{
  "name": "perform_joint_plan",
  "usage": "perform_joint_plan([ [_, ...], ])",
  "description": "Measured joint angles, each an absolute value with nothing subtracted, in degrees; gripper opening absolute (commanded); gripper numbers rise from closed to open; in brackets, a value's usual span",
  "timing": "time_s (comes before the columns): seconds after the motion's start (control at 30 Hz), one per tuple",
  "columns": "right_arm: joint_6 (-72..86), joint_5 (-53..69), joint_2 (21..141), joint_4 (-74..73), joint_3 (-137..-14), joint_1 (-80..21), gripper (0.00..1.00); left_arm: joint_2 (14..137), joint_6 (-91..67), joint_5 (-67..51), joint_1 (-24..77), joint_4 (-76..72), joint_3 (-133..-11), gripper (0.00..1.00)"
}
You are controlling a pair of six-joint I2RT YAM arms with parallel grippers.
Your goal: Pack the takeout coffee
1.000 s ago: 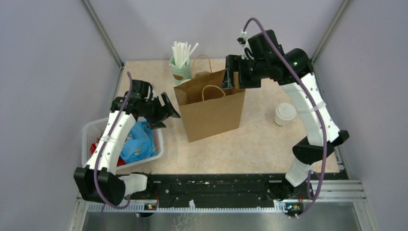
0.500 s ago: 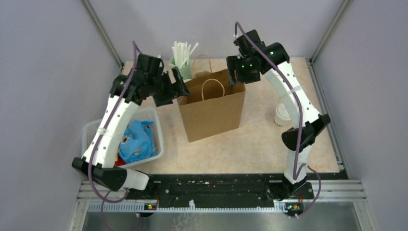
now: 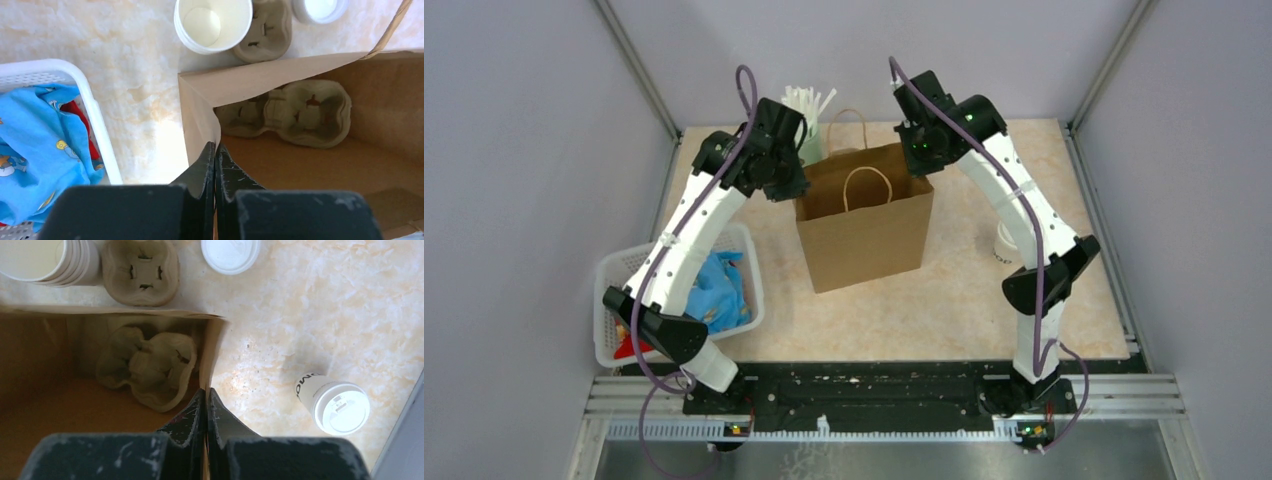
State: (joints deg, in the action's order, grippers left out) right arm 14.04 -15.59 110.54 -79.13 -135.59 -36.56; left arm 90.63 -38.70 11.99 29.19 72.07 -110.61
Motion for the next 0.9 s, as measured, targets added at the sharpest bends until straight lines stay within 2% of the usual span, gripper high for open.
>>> perform_joint_plan([
  [0.17, 14.6, -15.1, 110.1, -81.4, -140.9, -36.7, 0.00, 95.1, -34.8, 13.1, 29.5, 77.3, -123.9, 0.00],
  [0.3, 17.1, -12.3, 105.4, -82.2, -140.3, -36.7, 0.00, 93.3, -34.2, 11.2, 29.5, 78.5, -128.8, 0.00],
  [0.43, 20.4, -10.5, 96.9, -81.3, -133.1, -36.7, 0.00, 87.0, -35.7, 8.3, 29.5, 77.5, -123.0, 0.00],
  [0.5, 21.3, -10.4, 92.2, -78.9, -125.8, -36.7, 0.00, 81.8, -36.2, 7.0, 29.5, 74.1, -112.8, 0.04],
  [0.63, 21.8, -9.8, 89.4, -76.1, -113.8, -36.7, 0.00, 79.1, -36.4, 3.2, 28.4, 72.4, -98.9, 0.05],
  [0.77, 22.2, -9.5, 96.3, -77.1, -116.9, -36.7, 0.00, 85.9, -36.0, -0.1, 27.5, 72.8, -104.5, 0.06],
  [0.9, 23.2, -8.0, 97.2, -79.7, -122.4, -36.8, 0.00, 85.3, -35.9, -2.4, 27.4, 71.3, -110.4, 0.05],
])
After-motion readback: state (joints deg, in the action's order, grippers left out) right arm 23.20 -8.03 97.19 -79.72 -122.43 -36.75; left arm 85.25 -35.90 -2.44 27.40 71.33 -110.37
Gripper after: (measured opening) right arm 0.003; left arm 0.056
